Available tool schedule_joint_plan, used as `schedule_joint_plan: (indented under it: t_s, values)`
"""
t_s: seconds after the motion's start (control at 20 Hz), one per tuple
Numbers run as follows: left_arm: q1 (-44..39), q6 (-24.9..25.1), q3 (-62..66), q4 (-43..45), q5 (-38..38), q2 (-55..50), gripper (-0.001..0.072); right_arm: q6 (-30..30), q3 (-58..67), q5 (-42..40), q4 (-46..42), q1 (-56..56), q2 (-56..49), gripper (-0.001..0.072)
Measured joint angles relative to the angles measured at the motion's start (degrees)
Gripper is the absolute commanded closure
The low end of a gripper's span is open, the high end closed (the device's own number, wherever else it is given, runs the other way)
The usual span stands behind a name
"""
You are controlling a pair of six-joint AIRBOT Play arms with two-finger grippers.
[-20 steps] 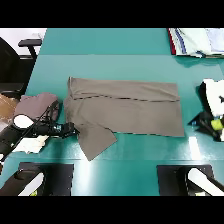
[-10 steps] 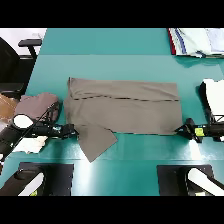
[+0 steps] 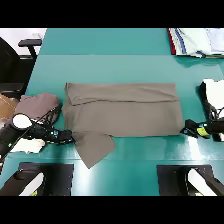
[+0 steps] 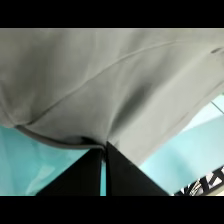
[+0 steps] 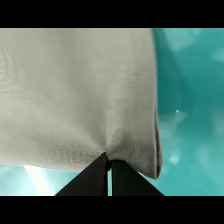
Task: Fold the shirts.
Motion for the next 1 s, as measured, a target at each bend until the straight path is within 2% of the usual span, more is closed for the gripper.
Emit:
schedule_joint_plan:
  t_s: [0.25,0.45,0.65,1.0]
  values:
    - [0.00,-4.07,5.25,0.68,-3.23,7.39,0.0686,1.07,0.76,7.76,-5.07,0.42,10.36,0.0697]
    - [0.00,-4.57,14.84,2.36,-0.39,4.76,0.0686,1.68,6.60,8.63,-4.66,1.09,9.68,0.0697]
    - [0.00,-1.16,25.42,3.69,5.05,-6.32,0.0684,1.90,16.06,3.93,-3.17,6.12,-0.33,0.0697]
    - [0.00,3.04,39.54,4.26,14.69,-30.08,0.0682,3.19,34.73,-1.90,-1.05,11.93,-24.79,0.0696]
